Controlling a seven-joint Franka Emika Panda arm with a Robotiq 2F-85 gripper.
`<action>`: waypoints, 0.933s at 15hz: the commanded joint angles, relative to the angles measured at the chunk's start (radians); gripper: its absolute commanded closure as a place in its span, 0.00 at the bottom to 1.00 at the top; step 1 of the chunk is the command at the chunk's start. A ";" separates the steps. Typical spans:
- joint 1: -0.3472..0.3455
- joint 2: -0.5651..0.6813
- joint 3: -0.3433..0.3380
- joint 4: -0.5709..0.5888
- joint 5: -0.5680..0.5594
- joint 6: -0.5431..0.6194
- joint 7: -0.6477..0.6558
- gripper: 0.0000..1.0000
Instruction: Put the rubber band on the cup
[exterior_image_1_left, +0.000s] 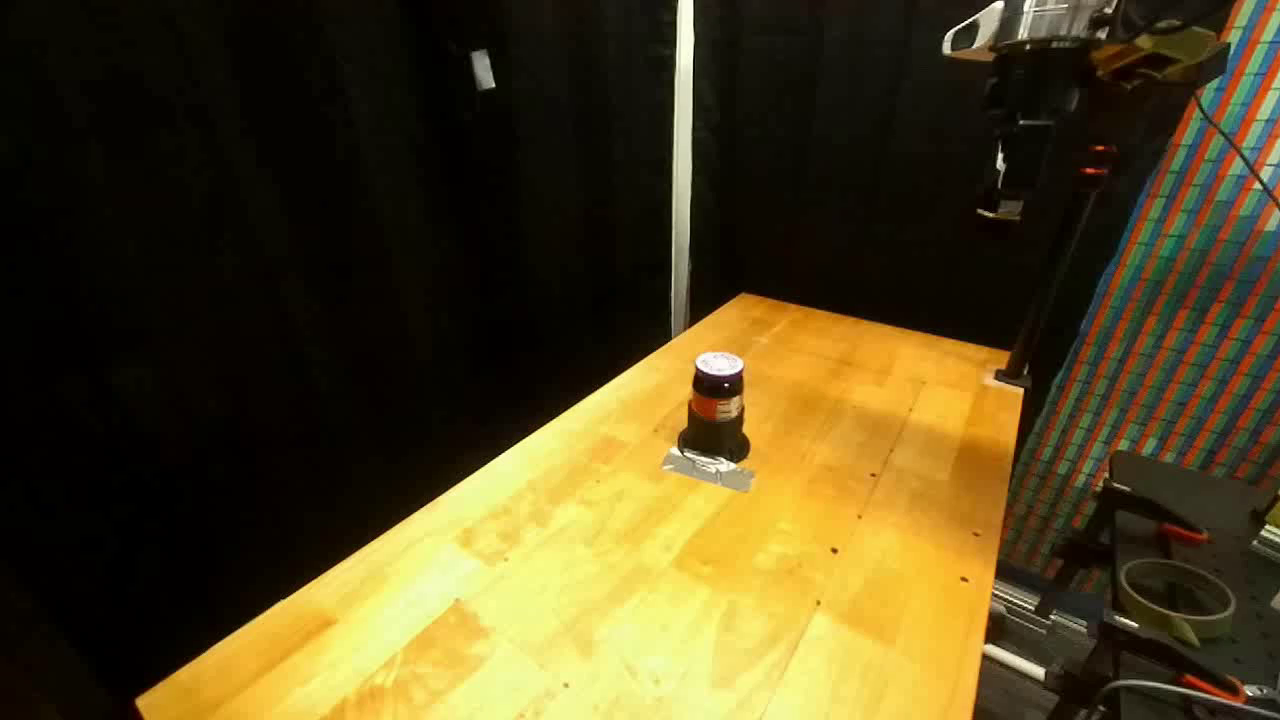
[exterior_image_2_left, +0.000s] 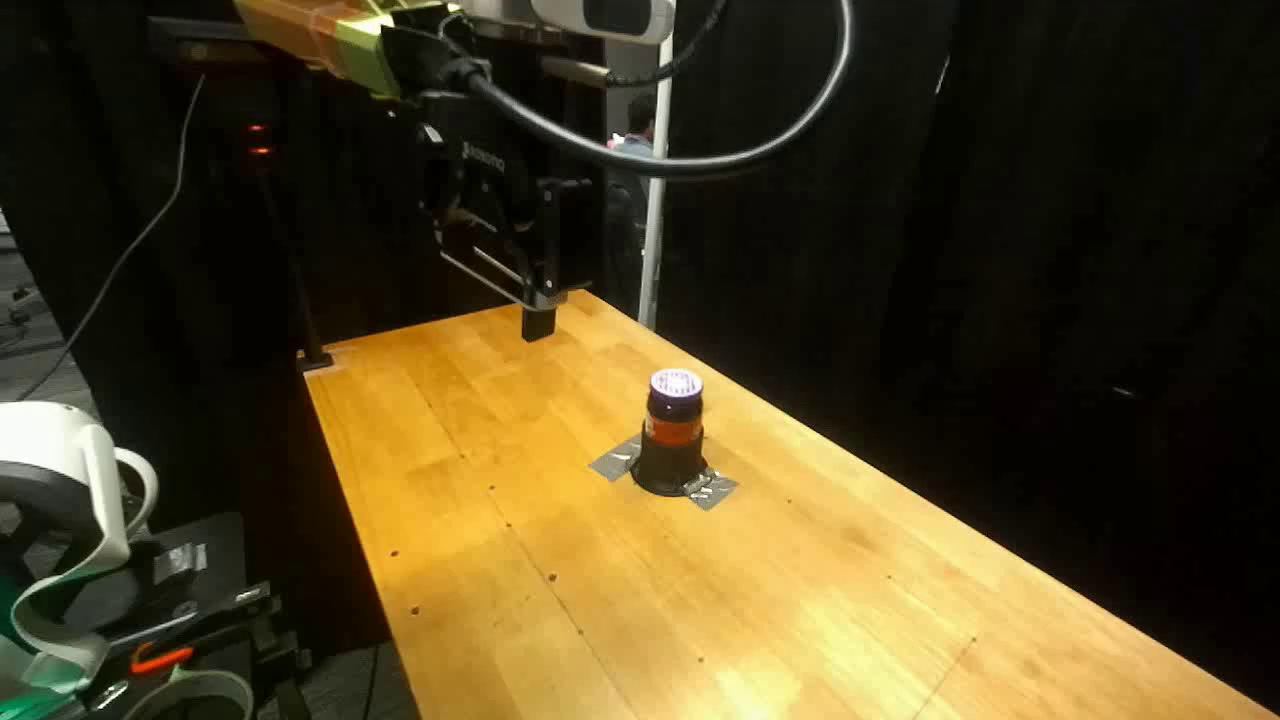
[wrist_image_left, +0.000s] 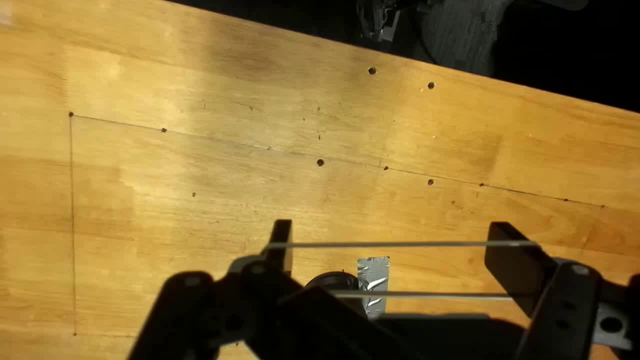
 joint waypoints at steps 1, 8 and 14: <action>-0.015 0.001 0.014 0.005 0.005 -0.002 -0.004 0.00; -0.006 0.054 0.034 0.029 0.014 0.041 0.025 0.00; 0.009 0.289 0.103 0.190 0.028 0.122 0.128 0.00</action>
